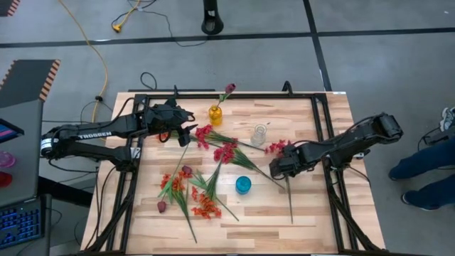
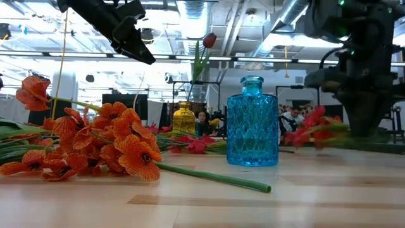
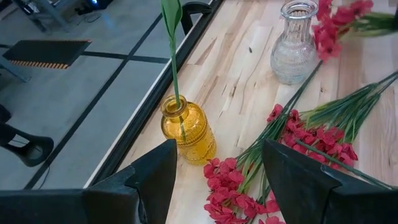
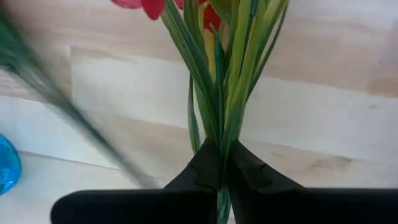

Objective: Sort flowers into vase by color
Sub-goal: Put the bottom right red flowers into the transparent vase

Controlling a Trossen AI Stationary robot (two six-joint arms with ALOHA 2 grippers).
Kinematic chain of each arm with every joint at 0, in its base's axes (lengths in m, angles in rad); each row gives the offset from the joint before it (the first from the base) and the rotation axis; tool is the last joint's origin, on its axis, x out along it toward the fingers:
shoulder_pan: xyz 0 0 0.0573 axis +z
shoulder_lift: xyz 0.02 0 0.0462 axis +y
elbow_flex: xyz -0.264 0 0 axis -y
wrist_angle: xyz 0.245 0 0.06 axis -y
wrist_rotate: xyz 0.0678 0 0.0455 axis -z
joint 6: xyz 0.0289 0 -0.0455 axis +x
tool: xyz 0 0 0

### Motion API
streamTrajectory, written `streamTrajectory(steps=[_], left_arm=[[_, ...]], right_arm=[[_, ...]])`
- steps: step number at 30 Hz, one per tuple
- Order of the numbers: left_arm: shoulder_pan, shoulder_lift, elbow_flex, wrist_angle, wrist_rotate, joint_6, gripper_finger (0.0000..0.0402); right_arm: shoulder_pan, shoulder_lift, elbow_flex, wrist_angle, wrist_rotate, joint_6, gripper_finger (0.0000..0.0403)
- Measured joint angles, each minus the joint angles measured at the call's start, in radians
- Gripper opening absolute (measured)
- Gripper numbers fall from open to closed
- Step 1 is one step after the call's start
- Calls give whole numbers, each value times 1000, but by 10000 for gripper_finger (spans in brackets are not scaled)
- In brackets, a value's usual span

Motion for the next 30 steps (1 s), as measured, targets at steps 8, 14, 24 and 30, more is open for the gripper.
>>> streamTrajectory(steps=[8, 14, 24, 30], left_arm=[[0, 0, 0, 0, 0, -3, 224], [0, 0, 0, 0, 0, -21, 224], [0, 0, 0, 0, 0, -29, 224], [0, 0, 0, 0, 0, -69, 224]], right_arm=[[0, -183, 1, -80, 150, -1, 40], [-1, -330, 2, -63, 310, -85, 40], [-3, -529, 45, 43, 640, -421, 40], [-10, -557, 49, 448, 832, -999, 41]])
